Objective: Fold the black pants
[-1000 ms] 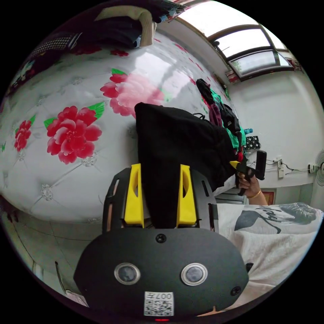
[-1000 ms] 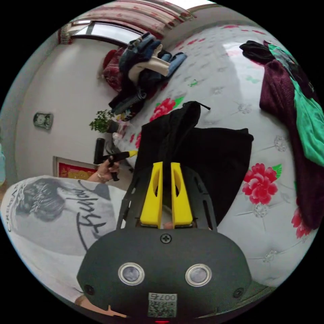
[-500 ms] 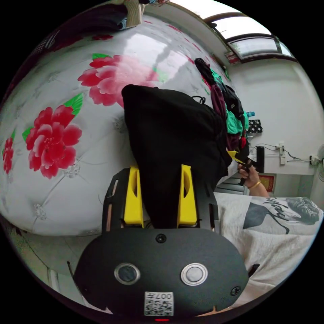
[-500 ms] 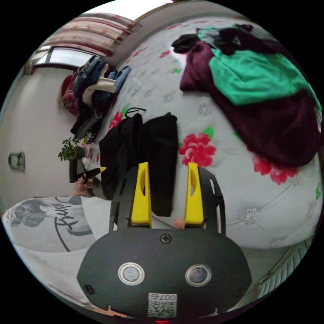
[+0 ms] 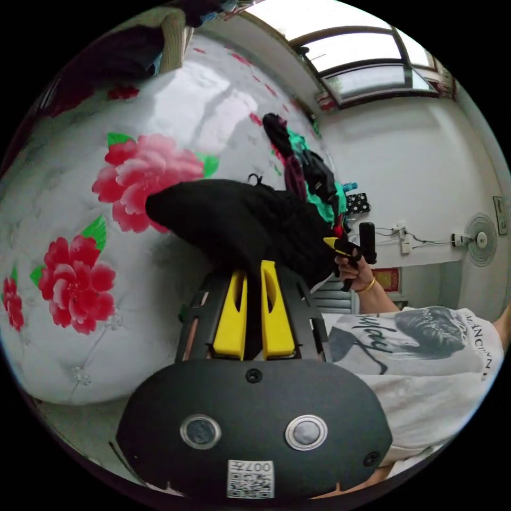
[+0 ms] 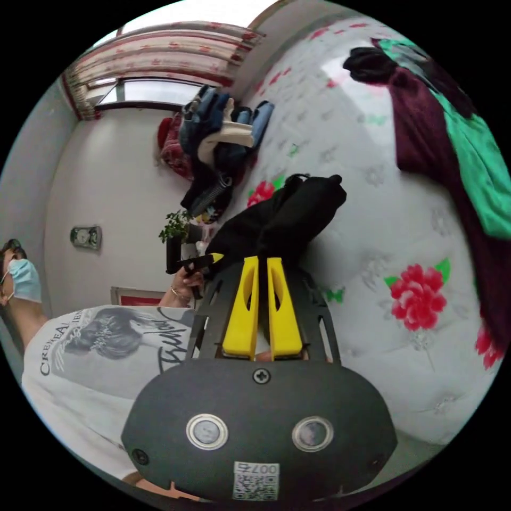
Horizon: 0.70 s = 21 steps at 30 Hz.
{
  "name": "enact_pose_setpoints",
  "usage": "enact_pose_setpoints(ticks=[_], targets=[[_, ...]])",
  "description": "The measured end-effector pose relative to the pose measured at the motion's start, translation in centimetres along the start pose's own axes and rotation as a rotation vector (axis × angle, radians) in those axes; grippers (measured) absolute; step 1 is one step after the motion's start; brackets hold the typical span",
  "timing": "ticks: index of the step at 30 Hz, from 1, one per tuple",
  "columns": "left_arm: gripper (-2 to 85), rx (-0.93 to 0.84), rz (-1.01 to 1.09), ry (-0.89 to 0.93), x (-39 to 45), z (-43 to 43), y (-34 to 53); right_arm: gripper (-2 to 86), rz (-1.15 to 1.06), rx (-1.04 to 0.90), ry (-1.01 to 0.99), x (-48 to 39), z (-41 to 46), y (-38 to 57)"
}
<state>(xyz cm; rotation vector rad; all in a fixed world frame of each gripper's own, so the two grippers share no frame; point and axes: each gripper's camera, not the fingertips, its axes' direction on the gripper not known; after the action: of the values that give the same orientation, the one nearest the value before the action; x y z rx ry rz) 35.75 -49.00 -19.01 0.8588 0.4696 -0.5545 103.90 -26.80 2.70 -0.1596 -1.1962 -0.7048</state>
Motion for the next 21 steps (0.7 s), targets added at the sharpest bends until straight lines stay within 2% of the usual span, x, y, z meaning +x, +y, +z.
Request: enact_pose_setpoints(ticks=[4,9,13,17,21], targets=[[3.3,0.087,0.070,-0.065,0.9,-6.3,-2.6,0.5,-0.173,-0.012,-0.019,-7.5,2.8,-6.2],[3.5,0.318,0.150,-0.205,1.2,-21.6,-5.1,0.5,-0.387,-0.008,-0.133,-18.0,7.6,-15.6],[4.1,0.488,0.114,-0.353,0.8,-32.9,-7.0,1.0,-0.580,0.008,-0.239,-29.9,14.0,-24.7],[6.5,0.618,-0.069,-0.623,-2.4,-42.0,-10.2,2.4,-0.628,0.015,-0.231,-38.1,22.1,-32.2],[9.0,0.588,-0.380,-0.803,-9.5,-42.1,-10.7,4.8,-0.556,-0.042,-0.032,-38.2,31.9,-36.7]])
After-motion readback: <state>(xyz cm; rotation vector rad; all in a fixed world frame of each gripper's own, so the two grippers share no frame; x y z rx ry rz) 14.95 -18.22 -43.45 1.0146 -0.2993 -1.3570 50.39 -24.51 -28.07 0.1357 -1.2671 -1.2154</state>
